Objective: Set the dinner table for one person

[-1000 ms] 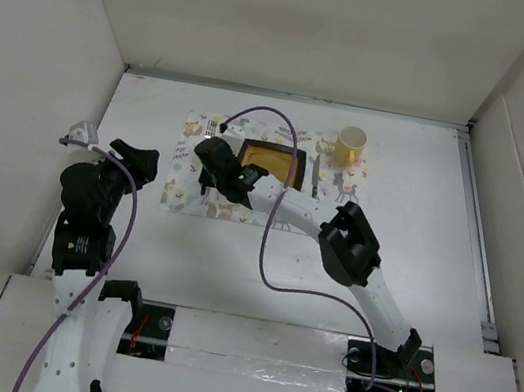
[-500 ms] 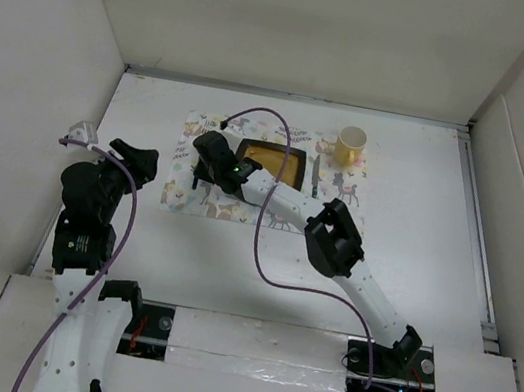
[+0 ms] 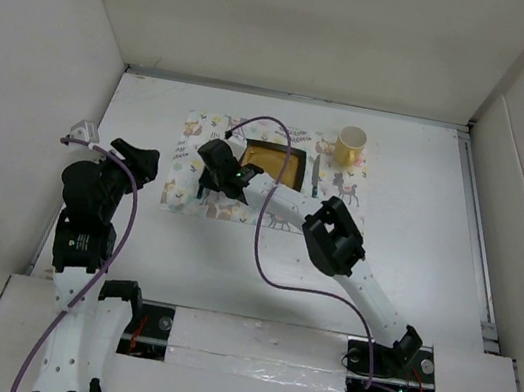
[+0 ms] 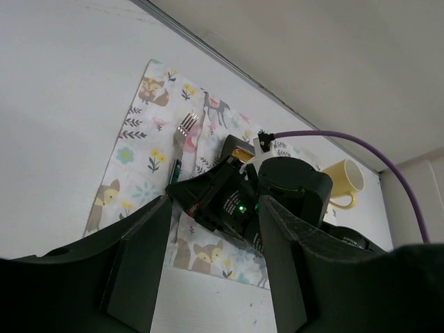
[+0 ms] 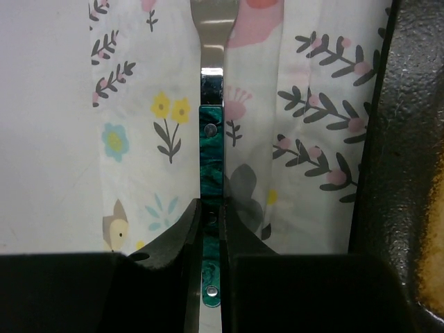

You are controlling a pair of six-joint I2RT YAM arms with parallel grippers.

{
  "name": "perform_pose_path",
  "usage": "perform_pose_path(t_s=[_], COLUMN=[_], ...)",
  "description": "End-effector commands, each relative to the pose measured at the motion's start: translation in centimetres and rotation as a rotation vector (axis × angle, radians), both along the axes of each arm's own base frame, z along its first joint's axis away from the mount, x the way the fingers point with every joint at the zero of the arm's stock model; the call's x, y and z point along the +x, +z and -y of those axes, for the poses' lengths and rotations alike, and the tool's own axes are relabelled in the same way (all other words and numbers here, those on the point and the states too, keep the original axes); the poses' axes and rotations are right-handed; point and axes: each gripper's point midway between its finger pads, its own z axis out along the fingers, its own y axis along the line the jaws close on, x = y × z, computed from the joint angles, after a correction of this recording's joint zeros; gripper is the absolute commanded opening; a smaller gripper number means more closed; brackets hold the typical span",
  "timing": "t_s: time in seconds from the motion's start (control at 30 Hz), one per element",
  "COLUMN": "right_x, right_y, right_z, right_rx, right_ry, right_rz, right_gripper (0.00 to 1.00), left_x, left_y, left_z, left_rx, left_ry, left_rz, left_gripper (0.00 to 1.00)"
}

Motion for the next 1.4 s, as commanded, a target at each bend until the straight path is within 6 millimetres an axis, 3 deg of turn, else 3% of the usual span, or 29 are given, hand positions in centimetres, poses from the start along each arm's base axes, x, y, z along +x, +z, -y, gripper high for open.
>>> perform_pose_path(t_s=[0.0,0.13,0.27,0.3,0.33,0.37,0.4,0.43,0.5,0.53,0.57,0.6,0.63,0.7,0.73,0.77,0.8,0.83,0.87,0.9,0.93,0.97,1.0,1.07,1.1,1.23,1.3,1.37], right_x=[0.6,0.3,-0.1,-0.2,-0.3,-0.9,-1.3,-1.4,-2.6,-3.2,-3.7,-4.9,-6.5,-8.2,-9.6,-11.4,-12.3,-12.8,-14.8,-15.1,-15.9,-15.9,-17.5,-18.4,-19.8,-21.2,-20.8,-20.7], right_y=[1.4,1.9,6.3,9.3,10.9,12.0,15.8,17.8,19.4,23.4,24.6,23.9,28.7,31.5,30.0,35.1,36.2,34.3,38.3,38.7,37.2,37.2,39.0,36.4,36.7,32.6,30.0,29.4], right_z=[-0.4,-0.3,-0.9,-0.9,-0.8,-0.8,-0.3,0.0,1.0,1.9,2.5,3.2,4.7,7.5,8.8,12.9,15.4,18.0,22.8,26.2,31.8,31.8,37.2,41.6,45.1,49.3,48.9,48.4], right_rx=[0.052,0.058,0.093,0.128,0.146,0.153,0.194,0.221,0.212,0.261,0.246,0.22,0.283,0.271,0.247,0.28,0.27,0.218,0.271,0.254,0.171,0.17,0.217,0.155,0.198,0.202,0.198,0.23], right_ry=[-0.008,0.006,0.058,0.065,0.07,0.089,0.091,0.092,0.118,0.123,0.155,0.184,0.187,0.182,0.187,0.162,0.11,0.078,0.014,-0.081,-0.182,-0.183,-0.308,-0.401,-0.497,-0.62,-0.626,-0.616], right_rz=[0.025,0.026,0.094,0.126,0.147,0.172,0.217,0.252,0.29,0.344,0.388,0.385,0.452,0.552,0.572,0.686,0.727,0.727,0.803,0.822,0.835,0.835,0.868,0.827,0.838,0.818,0.8,0.802], right_gripper=[0.16,0.34,0.52,0.56,0.6,0.71,0.75,0.79,0.93,1.0,1.0,1.0,1.0,1.0,1.0,1.0,1.0,1.0,1.0,1.0,1.0,1.0,1.0,1.0,1.0,1.0,1.0,1.0], left_x=[0.1,0.1,0.1,0.1,0.1,0.0,-0.1,-0.2,-0.1,-0.2,-0.3,-0.3,-0.5,-0.9,-1.2,-1.5,-1.8,-2.2,-2.7,-3.1,-4.1,-4.1,-4.5,-5.2,-5.3,-5.2,-4.7,-4.4], left_y=[2.1,2.0,2.1,2.2,2.0,2.1,2.3,2.6,2.7,2.6,2.8,3.0,3.4,4.1,4.9,5.5,6.2,7.0,8.4,9.2,11.0,11.0,11.1,12.1,12.0,10.7,9.1,7.2], left_z=[0.1,-0.1,-0.3,-0.3,-0.3,-0.4,-0.4,-0.4,-0.7,-0.8,-0.9,-0.8,-0.7,0.2,0.7,1.6,1.9,2.3,2.8,3.0,2.8,2.8,2.6,2.4,2.3,2.4,2.7,2.9], left_rx=[0.001,0.009,0.017,0.019,0.017,0.013,0.007,0.01,0.024,0.03,0.042,0.048,0.068,0.078,0.082,0.081,0.077,0.071,0.072,0.074,0.088,0.09,0.094,0.108,0.113,0.108,0.098,0.089], left_ry=[-0.01,0.001,0.008,0.009,0.012,0.019,0.022,0.025,0.037,0.042,0.043,0.036,0.025,-0.031,-0.054,-0.102,-0.118,-0.134,-0.156,-0.164,-0.142,-0.142,-0.133,-0.11,-0.107,-0.115,-0.136,-0.153], left_rz=[0.056,0.055,0.059,0.061,0.056,0.057,0.062,0.077,0.076,0.07,0.076,0.082,0.1,0.127,0.157,0.179,0.203,0.223,0.251,0.268,0.304,0.304,0.301,0.317,0.31,0.297,0.266,0.244], left_gripper=[0.5,0.53,0.57,0.58,0.59,0.59,0.62,0.64,0.65,0.65,0.65,0.65,0.66,0.69,0.7,0.72,0.74,0.75,0.76,0.78,0.78,0.78,0.78,0.78,0.78,0.78,0.77,0.76])
